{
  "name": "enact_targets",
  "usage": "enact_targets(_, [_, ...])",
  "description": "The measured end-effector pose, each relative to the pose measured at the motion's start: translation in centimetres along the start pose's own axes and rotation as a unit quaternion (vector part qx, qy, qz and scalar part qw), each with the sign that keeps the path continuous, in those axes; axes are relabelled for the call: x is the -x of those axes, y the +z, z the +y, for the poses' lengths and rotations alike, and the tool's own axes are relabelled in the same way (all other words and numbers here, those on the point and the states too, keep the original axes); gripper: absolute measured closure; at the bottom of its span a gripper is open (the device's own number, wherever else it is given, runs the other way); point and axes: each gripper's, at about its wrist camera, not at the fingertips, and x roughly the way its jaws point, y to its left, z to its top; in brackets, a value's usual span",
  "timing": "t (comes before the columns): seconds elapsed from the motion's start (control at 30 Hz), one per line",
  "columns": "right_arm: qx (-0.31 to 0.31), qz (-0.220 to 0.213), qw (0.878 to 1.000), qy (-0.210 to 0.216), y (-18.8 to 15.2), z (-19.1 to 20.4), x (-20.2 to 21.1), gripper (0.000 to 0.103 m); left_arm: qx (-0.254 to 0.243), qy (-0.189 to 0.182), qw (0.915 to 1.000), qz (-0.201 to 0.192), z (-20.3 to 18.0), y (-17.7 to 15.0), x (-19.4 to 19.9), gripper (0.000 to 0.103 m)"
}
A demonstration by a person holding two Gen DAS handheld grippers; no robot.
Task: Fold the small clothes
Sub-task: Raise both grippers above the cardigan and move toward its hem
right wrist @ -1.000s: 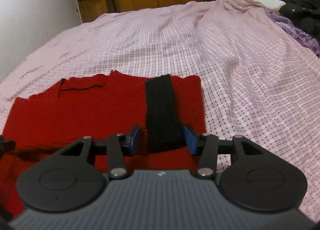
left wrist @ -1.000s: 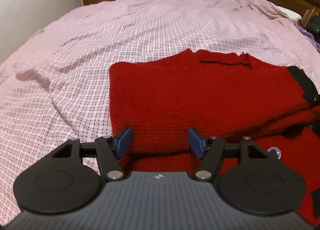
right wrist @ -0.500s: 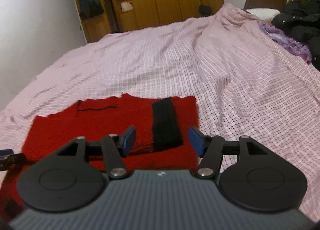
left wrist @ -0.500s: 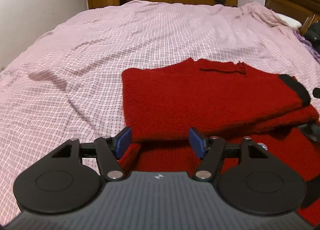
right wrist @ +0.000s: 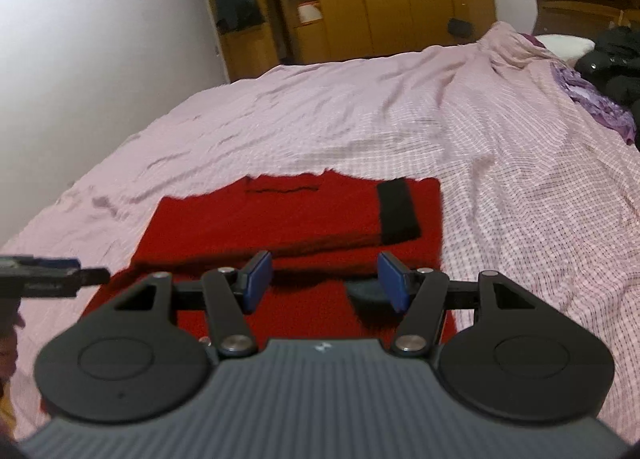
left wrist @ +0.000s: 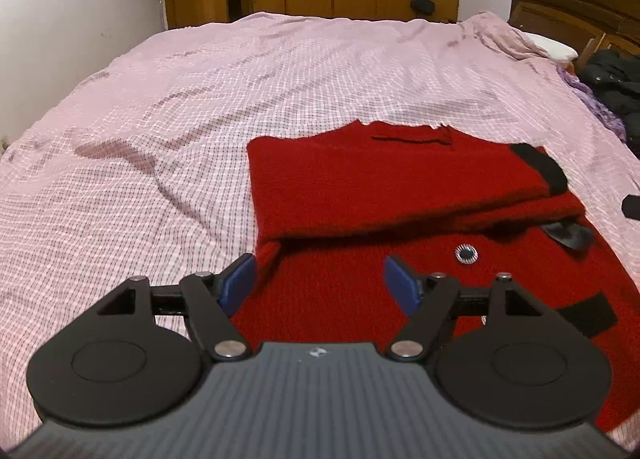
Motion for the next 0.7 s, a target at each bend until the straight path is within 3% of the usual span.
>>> enact_targets(0.17, [0.010, 0.023, 1.000, 0.011, -1.9, 1.2, 1.5, 0.042, -0.014, -0.004, 0.9999, 0.003, -0.5, -1.5, 1.8, 0.026])
enact_targets(0.27, [0.026, 0.030, 0.999, 0.008, -3.4, 1.8, 2.1, 0.029, -0.022, -0.011, 0.9997, 0.007, -0.8, -2.6, 2.7, 0.025])
enact_targets(0.7, [0.099, 0.069, 0.993, 0.005, -9.2, 4.7, 3.5, 0.029, -0.051, -0.022, 0.9979, 0.032, -2.4, -7.3, 4.3, 0.024])
